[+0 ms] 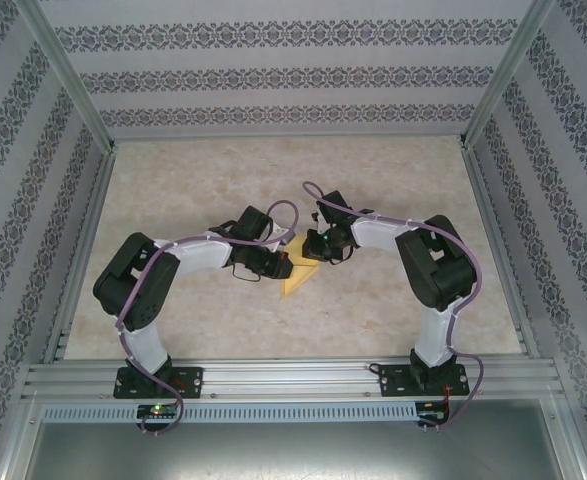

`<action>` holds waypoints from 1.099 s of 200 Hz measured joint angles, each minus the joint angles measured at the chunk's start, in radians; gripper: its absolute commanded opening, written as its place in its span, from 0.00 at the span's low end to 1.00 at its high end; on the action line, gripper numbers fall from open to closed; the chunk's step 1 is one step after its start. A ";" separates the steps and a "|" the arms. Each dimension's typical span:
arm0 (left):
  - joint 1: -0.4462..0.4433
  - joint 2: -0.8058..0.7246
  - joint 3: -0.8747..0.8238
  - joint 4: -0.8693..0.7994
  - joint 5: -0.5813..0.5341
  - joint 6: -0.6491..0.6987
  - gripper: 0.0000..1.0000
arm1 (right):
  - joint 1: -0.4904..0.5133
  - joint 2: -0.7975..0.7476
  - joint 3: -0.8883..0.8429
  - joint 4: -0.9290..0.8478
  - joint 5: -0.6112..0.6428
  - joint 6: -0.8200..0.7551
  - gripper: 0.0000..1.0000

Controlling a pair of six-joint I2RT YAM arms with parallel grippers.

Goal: Fold a paper plane with a square sheet of paper (pick it up from the middle)
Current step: Third fold the triangle at the center of the table.

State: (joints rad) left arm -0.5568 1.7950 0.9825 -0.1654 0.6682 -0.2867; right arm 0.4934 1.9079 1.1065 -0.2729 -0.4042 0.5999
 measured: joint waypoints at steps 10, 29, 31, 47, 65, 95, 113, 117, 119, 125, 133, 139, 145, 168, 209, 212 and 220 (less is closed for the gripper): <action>0.000 0.008 0.000 -0.004 -0.006 0.002 0.02 | 0.000 0.000 0.000 0.000 0.000 -0.002 0.10; 0.000 0.027 0.002 -0.011 -0.018 0.006 0.01 | 0.000 0.000 0.000 0.000 0.000 -0.002 0.10; 0.000 0.029 0.003 -0.011 -0.018 0.007 0.01 | 0.000 0.000 0.000 0.000 0.000 -0.002 0.10; 0.000 0.043 0.008 -0.014 -0.024 0.013 0.01 | 0.000 0.000 0.000 0.001 0.000 -0.002 0.10; 0.000 0.045 0.010 -0.017 -0.033 0.018 0.01 | 0.000 0.000 0.000 0.003 0.000 -0.002 0.10; 0.000 0.045 0.013 -0.023 -0.046 0.022 0.02 | 0.000 0.000 -0.001 0.003 0.000 -0.002 0.10; 0.000 0.045 0.014 -0.023 -0.051 0.025 0.02 | 0.000 0.000 -0.002 0.005 0.000 -0.002 0.10; 0.000 0.045 0.015 -0.025 -0.052 0.026 0.02 | 0.000 0.000 -0.002 0.006 0.000 -0.002 0.10; 0.000 0.045 0.016 -0.026 -0.053 0.027 0.02 | 0.000 0.000 -0.002 0.006 0.000 -0.002 0.10; 0.000 0.045 0.017 -0.029 -0.054 0.029 0.02 | 0.000 0.000 -0.002 0.008 -0.001 -0.002 0.10; 0.000 0.045 0.020 -0.030 -0.056 0.032 0.02 | 0.000 0.000 -0.002 0.008 -0.001 -0.002 0.10; 0.000 0.045 0.022 -0.030 -0.057 0.033 0.02 | 0.000 0.000 -0.002 0.008 -0.001 -0.002 0.10; 0.000 0.045 0.023 -0.030 -0.059 0.036 0.02 | 0.000 0.000 -0.002 0.008 -0.001 -0.002 0.10; 0.000 0.046 0.030 -0.034 -0.065 0.043 0.02 | 0.000 0.000 -0.003 0.012 -0.001 -0.002 0.10; 0.000 0.047 0.035 -0.037 -0.075 0.044 0.02 | 0.000 0.000 -0.004 0.015 -0.001 -0.002 0.10; 0.000 0.048 0.035 -0.037 -0.076 0.044 0.02 | 0.000 0.000 -0.005 0.015 -0.001 -0.002 0.10; 0.000 0.050 0.035 -0.037 -0.076 0.044 0.02 | 0.000 0.000 -0.005 0.016 -0.001 -0.002 0.10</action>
State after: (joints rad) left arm -0.5568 1.8450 1.0180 -0.2028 0.5926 -0.2424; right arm 0.4934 1.9079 1.1015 -0.2569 -0.4049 0.5983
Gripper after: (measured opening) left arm 0.068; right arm 0.100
